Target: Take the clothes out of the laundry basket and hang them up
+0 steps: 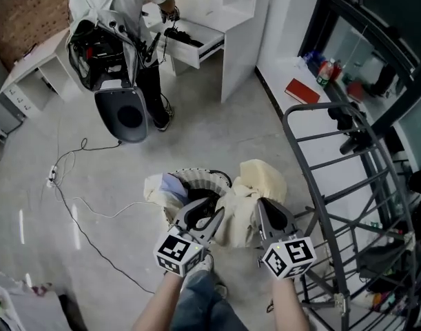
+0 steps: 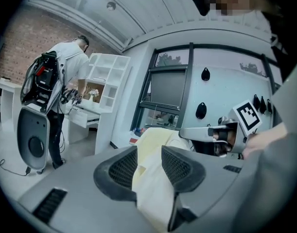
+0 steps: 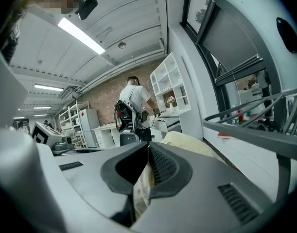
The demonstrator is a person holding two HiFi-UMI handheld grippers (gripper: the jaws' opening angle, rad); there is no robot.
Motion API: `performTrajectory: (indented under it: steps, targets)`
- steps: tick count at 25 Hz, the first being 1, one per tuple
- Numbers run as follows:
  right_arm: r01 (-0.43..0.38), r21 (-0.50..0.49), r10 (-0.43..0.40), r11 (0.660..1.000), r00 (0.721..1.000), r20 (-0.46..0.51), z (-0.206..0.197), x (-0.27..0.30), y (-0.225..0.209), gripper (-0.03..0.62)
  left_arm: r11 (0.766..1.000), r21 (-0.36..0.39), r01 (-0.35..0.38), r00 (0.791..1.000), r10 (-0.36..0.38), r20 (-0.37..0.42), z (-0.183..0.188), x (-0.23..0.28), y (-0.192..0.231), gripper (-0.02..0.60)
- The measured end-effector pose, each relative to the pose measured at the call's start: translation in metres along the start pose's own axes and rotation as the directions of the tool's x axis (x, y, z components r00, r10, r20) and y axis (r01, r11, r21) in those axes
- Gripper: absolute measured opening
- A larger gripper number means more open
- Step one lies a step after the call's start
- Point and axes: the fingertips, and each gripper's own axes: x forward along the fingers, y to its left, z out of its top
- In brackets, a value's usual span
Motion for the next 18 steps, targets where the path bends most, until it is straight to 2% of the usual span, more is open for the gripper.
performTrajectory:
  steps: [3, 5, 10, 18]
  targets:
    - [0.008, -0.006, -0.007, 1.000, 0.999, 0.031, 0.026, -0.009, 0.010, 0.014, 0.998, 0.027, 0.051, 0.999, -0.051, 0.015, 0.012, -0.015, -0.010, 0.175]
    - [0.004, -0.012, -0.003, 1.000, 0.999, 0.051, 0.040, -0.012, 0.012, 0.014, 0.996, 0.034, 0.088, 0.996, -0.088, 0.004, 0.012, -0.019, -0.017, 0.227]
    - [0.010, -0.015, -0.009, 1.000, 0.997, 0.073, 0.065, -0.017, 0.006, 0.014, 0.985, 0.037, 0.171, 0.982, -0.167, -0.084, -0.010, -0.018, -0.034, 0.316]
    - [0.014, -0.024, -0.012, 1.000, 0.996, 0.084, 0.073, -0.016, 0.006, 0.014, 0.976, 0.028, 0.214, 0.954, -0.203, -0.223, -0.050, -0.007, -0.038, 0.336]
